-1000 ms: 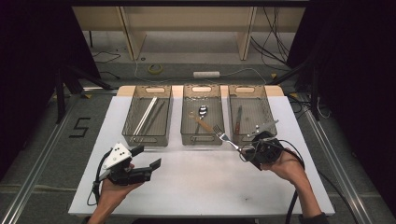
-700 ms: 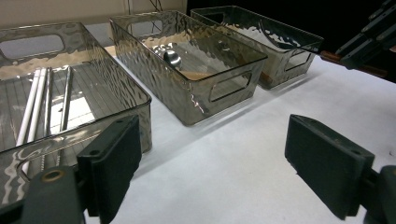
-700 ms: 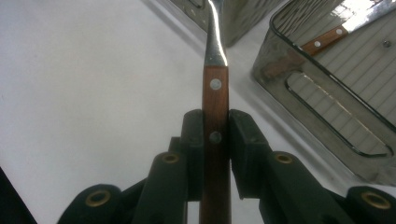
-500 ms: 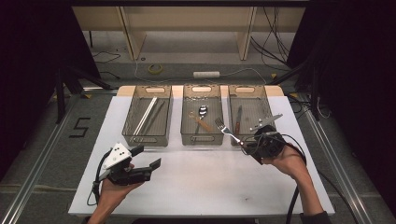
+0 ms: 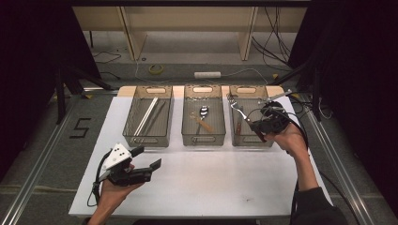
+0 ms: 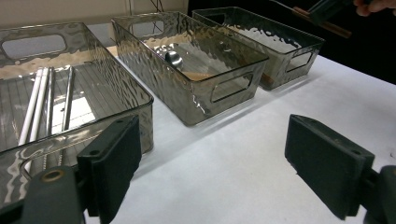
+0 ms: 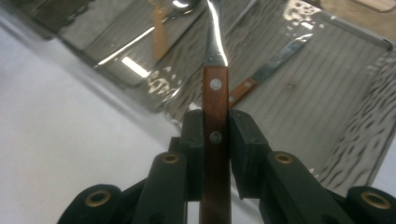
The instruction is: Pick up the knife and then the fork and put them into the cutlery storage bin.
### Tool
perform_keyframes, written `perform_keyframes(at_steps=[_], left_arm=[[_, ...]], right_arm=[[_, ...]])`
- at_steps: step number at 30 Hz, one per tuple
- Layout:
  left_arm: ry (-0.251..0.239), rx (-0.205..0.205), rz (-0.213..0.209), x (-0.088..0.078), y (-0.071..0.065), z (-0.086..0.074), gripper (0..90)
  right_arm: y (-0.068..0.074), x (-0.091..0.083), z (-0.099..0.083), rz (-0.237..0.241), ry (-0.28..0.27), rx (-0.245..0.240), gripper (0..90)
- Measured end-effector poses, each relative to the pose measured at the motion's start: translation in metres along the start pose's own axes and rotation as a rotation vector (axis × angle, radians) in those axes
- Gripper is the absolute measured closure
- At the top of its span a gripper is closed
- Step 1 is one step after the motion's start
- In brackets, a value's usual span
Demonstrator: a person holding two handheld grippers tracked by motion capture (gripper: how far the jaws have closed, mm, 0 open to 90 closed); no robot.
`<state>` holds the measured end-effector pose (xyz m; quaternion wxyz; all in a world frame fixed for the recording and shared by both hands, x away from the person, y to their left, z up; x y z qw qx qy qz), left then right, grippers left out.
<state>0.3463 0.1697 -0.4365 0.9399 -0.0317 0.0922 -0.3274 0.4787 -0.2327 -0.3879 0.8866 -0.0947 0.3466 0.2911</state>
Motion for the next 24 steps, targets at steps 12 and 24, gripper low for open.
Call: perform_keyframes(at_steps=[12,24], left_arm=[[-0.002,-0.003,0.0,0.0,0.0,0.0,18.3],[-0.002,-0.001,-0.002,0.0,0.0,0.0,18.3]], right_arm=[[-0.031,0.031,0.014,-0.117,0.024,0.097,77.2],[-0.049,0.06,0.01,-0.187,0.09,0.162,77.1]])
Point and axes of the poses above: each handheld gripper's, and its own axes: x roughly forward along the jaws, z roughly out of its top, y roughly to its left, the point moved 4 cm from there along x, roughly forward along the jaws, and after that the axes turned 12 degrees about -y, right-handed, at the moved point
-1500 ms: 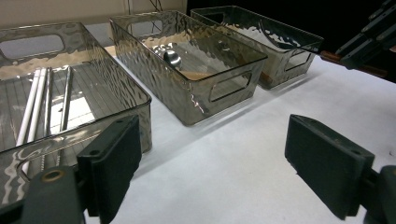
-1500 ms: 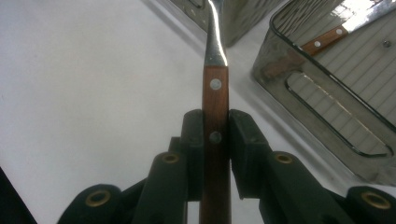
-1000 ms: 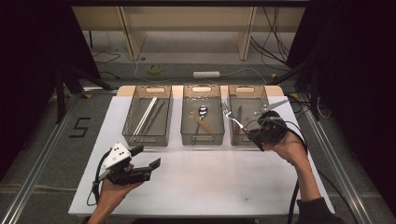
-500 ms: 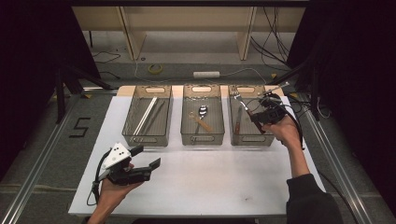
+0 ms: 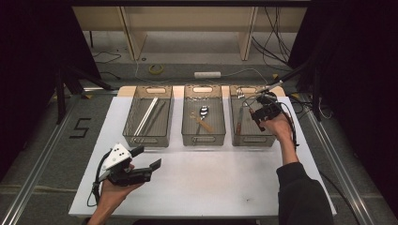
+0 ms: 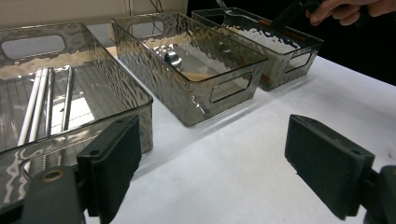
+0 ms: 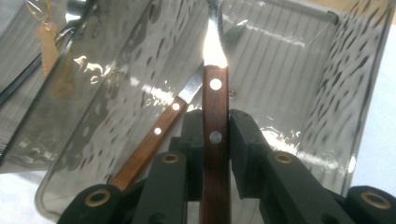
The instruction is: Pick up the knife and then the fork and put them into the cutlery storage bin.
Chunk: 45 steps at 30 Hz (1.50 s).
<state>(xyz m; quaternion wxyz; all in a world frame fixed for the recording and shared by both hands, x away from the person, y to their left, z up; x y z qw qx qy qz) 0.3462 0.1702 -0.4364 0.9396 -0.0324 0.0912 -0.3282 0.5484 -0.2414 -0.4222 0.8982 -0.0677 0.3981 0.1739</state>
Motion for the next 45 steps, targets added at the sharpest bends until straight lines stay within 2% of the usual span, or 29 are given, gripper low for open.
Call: perform_keyframes(at_steps=[6,15,22,24,25,27,29,36,40,45], left_arm=[[0.0,0.0,0.0,0.0,0.0,0.0,18.3],[-0.001,-0.002,0.0,0.0,0.0,0.0,18.3],[0.001,-0.001,0.0,0.0,0.0,0.0,18.3],[0.002,0.0,-0.001,0.0,0.0,0.0,18.3],[0.001,-0.002,0.0,0.0,0.0,0.0,18.4],[0.0,-0.004,0.0,0.0,0.0,0.0,18.3],[0.001,-0.004,0.001,0.0,0.0,0.0,18.3],[0.003,0.0,-0.001,0.0,0.0,0.0,18.3],[0.003,0.002,-0.001,0.0,0.0,0.0,18.2],[0.002,-0.003,0.001,0.0,0.0,0.0,18.2]], right_arm=[[0.001,0.007,-0.001,-0.015,0.012,-0.01,77.1],[0.002,0.014,-0.007,-0.015,0.033,0.007,77.0],[0.004,0.02,-0.012,0.004,0.052,0.008,76.4],[0.006,0.021,-0.014,0.018,0.074,0.004,75.7],[0.007,0.022,-0.015,0.019,0.09,-0.007,72.0],[0.007,0.02,-0.013,0.017,0.073,0.0,62.6],[0.007,0.017,-0.011,0.034,0.055,0.004,58.3],[0.009,0.005,-0.01,0.082,0.017,0.01,52.3],[0.012,-0.002,-0.009,0.107,-0.038,0.003,48.9],[0.02,-0.01,-0.011,0.152,-0.104,0.02,43.6]])
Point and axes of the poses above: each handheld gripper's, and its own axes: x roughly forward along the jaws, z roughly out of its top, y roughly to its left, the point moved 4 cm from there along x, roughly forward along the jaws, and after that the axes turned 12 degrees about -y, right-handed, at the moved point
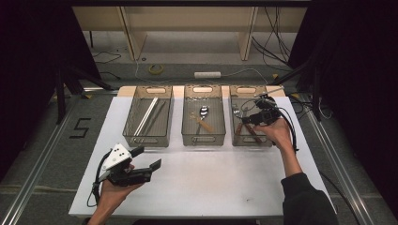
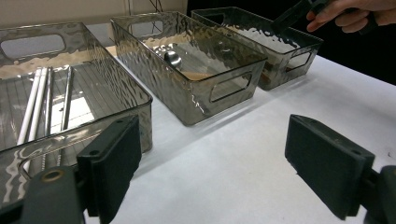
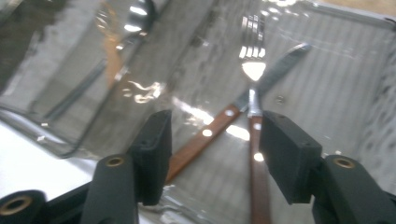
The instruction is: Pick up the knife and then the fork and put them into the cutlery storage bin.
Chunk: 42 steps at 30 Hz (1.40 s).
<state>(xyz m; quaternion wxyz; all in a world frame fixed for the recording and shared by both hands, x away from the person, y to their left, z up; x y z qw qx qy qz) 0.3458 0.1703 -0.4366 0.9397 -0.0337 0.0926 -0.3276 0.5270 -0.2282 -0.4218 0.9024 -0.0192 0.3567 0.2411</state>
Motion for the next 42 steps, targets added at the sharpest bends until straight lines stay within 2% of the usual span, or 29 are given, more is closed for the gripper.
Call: perform_keyframes(at_steps=[7,14,21,29,37,42], left_arm=[[-0.002,-0.008,0.0,0.0,0.0,0.0,18.2],[0.003,-0.015,-0.002,0.002,0.001,-0.001,18.2],[0.005,-0.015,-0.002,0.002,0.001,-0.001,18.2],[0.002,-0.015,-0.003,0.001,0.001,-0.001,18.2],[0.0,-0.017,-0.005,0.0,0.0,0.0,18.2],[-0.002,-0.021,-0.011,0.0,0.0,0.0,18.1]], right_arm=[[0.024,-0.022,-0.011,0.076,-0.131,-0.012,37.0],[0.052,-0.05,-0.031,0.126,-0.25,-0.066,32.0],[0.067,-0.065,-0.046,0.166,-0.316,-0.116,29.0],[0.078,-0.08,-0.066,0.221,-0.371,-0.1,27.1],[0.086,-0.093,-0.091,0.248,-0.424,-0.086,27.0],[0.093,-0.1,-0.108,0.259,-0.451,-0.1,27.0]])
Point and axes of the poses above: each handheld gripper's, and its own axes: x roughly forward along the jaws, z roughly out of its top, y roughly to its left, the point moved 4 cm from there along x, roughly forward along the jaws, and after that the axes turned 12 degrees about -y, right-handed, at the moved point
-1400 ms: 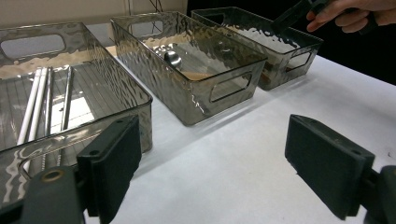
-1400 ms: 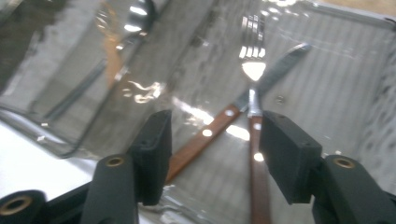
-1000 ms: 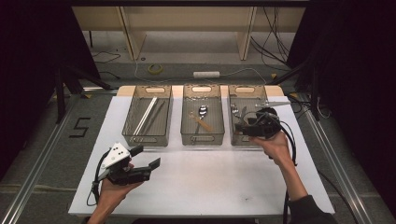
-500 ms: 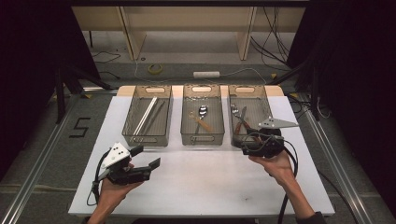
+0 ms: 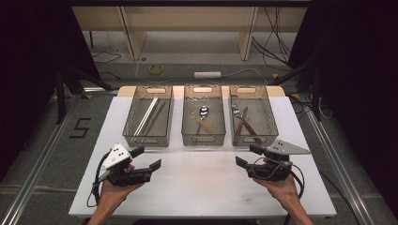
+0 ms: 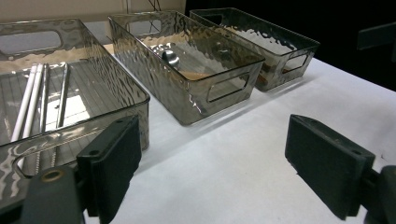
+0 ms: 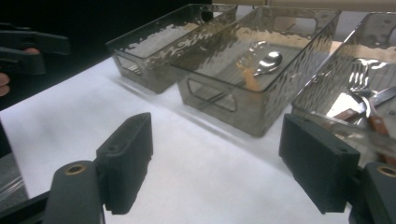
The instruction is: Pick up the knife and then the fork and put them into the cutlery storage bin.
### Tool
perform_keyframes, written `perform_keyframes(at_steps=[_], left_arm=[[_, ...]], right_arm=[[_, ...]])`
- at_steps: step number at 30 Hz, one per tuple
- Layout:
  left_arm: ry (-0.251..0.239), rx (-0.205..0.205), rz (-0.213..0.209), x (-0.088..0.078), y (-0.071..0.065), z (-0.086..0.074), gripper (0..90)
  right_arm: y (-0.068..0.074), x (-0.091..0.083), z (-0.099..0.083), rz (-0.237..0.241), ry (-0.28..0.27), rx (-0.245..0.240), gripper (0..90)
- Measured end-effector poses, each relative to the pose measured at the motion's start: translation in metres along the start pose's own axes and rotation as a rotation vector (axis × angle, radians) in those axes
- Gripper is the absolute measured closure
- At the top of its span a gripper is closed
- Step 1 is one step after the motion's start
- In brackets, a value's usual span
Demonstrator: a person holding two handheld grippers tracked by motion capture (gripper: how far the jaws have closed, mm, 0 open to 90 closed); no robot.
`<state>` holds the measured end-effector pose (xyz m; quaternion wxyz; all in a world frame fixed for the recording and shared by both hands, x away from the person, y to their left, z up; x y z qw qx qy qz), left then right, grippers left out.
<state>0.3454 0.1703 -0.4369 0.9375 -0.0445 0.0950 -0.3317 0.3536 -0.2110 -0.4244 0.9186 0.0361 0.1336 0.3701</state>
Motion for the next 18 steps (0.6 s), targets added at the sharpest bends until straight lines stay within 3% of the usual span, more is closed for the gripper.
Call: perform_keyframes(at_steps=[7,18], left_arm=[[-0.006,-0.014,-0.006,0.0,0.0,0.0,17.9],[-0.004,-0.012,-0.014,0.0,0.0,0.001,17.8]], right_arm=[[0.002,-0.011,-0.016,-0.006,-0.019,0.021,24.8],[-0.004,-0.015,-0.02,-0.029,-0.041,0.015,24.4]])
Point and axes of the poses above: each handheld gripper's, and its own axes: x roughly forward along the jaws, z roughly out of its top, y roughly to its left, the point moved 4 cm from there along x, roughly forward along the jaws, and after that the axes turned 12 degrees about -y, right-handed, at the moved point
